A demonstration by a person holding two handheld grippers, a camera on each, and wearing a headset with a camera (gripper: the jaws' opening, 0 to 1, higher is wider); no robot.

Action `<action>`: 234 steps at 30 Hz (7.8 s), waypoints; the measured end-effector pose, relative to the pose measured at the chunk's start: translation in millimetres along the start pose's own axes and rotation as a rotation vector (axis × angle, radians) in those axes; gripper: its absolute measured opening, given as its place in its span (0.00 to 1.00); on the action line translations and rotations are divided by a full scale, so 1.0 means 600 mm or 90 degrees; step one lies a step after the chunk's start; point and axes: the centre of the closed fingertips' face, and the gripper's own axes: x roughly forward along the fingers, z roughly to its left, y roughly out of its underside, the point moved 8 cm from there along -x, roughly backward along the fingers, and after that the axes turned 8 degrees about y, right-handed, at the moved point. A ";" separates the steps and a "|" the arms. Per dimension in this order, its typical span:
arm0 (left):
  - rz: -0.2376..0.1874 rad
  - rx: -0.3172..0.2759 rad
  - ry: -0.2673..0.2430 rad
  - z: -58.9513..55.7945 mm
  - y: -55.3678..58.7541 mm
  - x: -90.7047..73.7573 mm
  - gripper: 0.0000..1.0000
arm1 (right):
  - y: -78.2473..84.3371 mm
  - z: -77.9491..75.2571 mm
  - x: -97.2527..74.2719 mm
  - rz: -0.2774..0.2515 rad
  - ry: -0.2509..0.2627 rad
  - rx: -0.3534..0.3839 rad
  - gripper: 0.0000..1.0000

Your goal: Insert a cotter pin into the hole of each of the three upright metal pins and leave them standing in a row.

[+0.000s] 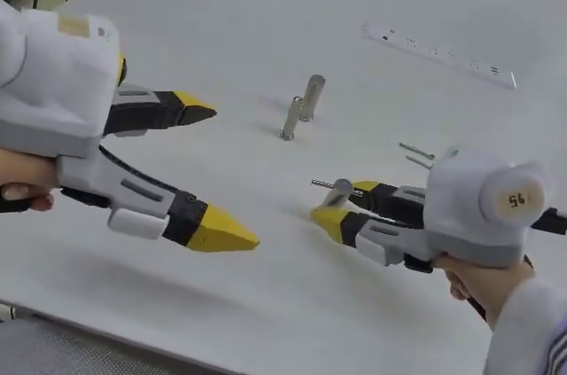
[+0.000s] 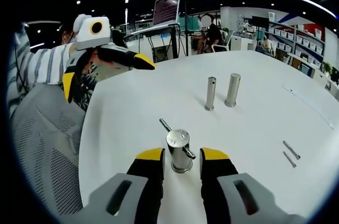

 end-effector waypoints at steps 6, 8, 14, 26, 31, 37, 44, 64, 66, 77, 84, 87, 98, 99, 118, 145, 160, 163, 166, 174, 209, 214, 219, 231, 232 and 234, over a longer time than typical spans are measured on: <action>-0.007 -0.004 -0.020 0.003 -0.002 -0.018 0.99 | -0.001 0.000 0.005 -0.001 -0.002 -0.002 0.13; -0.010 -0.007 -0.027 0.005 -0.001 -0.023 0.99 | -0.002 0.001 0.005 0.000 -0.005 -0.008 0.13; -0.017 -0.016 -0.052 -0.002 -0.001 -0.033 0.99 | -0.003 0.004 0.007 0.000 -0.011 -0.017 0.10; -0.053 -0.029 -0.094 0.004 0.004 -0.065 0.99 | -0.018 0.006 0.021 0.008 0.007 -0.038 0.09; -0.056 -0.032 -0.102 0.005 0.008 -0.072 0.99 | -0.037 0.015 0.032 -0.007 0.006 -0.034 0.08; -0.055 -0.039 -0.110 0.007 0.014 -0.075 0.99 | -0.060 0.022 0.053 -0.019 0.011 -0.039 0.08; -0.057 -0.035 -0.117 0.009 0.012 -0.077 0.99 | -0.071 0.028 0.069 -0.020 0.009 -0.045 0.08; -0.056 -0.034 -0.094 0.005 0.013 -0.066 0.99 | -0.064 0.032 0.087 -0.012 -0.008 -0.062 0.09; -0.053 -0.036 -0.093 0.006 0.014 -0.064 0.99 | -0.063 0.029 0.088 -0.015 -0.008 -0.051 0.09; -0.054 -0.038 -0.085 0.003 0.013 -0.058 0.99 | -0.060 0.031 0.087 -0.025 -0.006 -0.029 0.09; -0.056 -0.041 -0.079 -0.006 0.010 -0.052 0.99 | -0.069 0.040 0.078 -0.039 0.018 -0.041 0.23; -0.057 -0.043 -0.077 -0.009 0.009 -0.053 0.99 | -0.075 0.042 0.065 -0.048 0.021 -0.036 0.24; -0.066 -0.052 -0.079 -0.013 -0.018 -0.038 0.99 | -0.081 0.027 -0.047 -0.068 0.076 -0.009 0.39; -0.068 -0.056 -0.084 -0.012 -0.021 -0.037 0.99 | -0.080 0.023 -0.063 -0.073 0.088 -0.003 0.40; -0.053 -0.078 -0.065 -0.008 -0.061 0.002 0.99 | -0.029 0.017 -0.184 -0.057 0.177 0.183 0.70; -0.016 -0.083 -0.078 0.075 -0.095 0.046 0.77 | 0.009 0.032 -0.254 -0.096 0.254 0.332 0.97; 0.083 -0.004 -0.073 0.126 -0.107 0.107 0.52 | 0.018 0.026 -0.259 -0.097 0.261 0.349 0.95; 0.109 0.012 -0.068 0.130 -0.104 0.122 0.48 | 0.020 0.024 -0.259 -0.096 0.262 0.351 0.94; 0.124 0.026 -0.067 0.139 -0.101 0.134 0.49 | 0.022 0.024 -0.259 -0.093 0.261 0.350 0.93; 0.181 0.043 -0.034 0.163 -0.082 0.161 0.38 | 0.025 0.027 -0.256 -0.085 0.255 0.352 0.91; 0.225 0.069 -0.054 0.173 -0.071 0.179 0.06 | 0.034 0.022 -0.254 -0.080 0.262 0.368 0.85; 0.209 0.063 -0.066 0.169 -0.083 0.168 0.05 | 0.028 0.019 -0.258 -0.091 0.262 0.358 0.82; 0.177 0.041 -0.074 0.169 -0.094 0.163 0.05 | 0.022 0.019 -0.262 -0.101 0.260 0.353 0.83; 0.115 0.005 -0.050 0.110 -0.142 0.158 0.05 | 0.008 0.024 -0.268 -0.140 0.250 0.361 0.88; 0.114 0.007 -0.045 0.105 -0.144 0.159 0.05 | 0.007 0.025 -0.268 -0.141 0.248 0.362 0.89; 0.106 0.015 -0.036 0.087 -0.148 0.159 0.05 | 0.006 0.027 -0.267 -0.138 0.242 0.361 0.90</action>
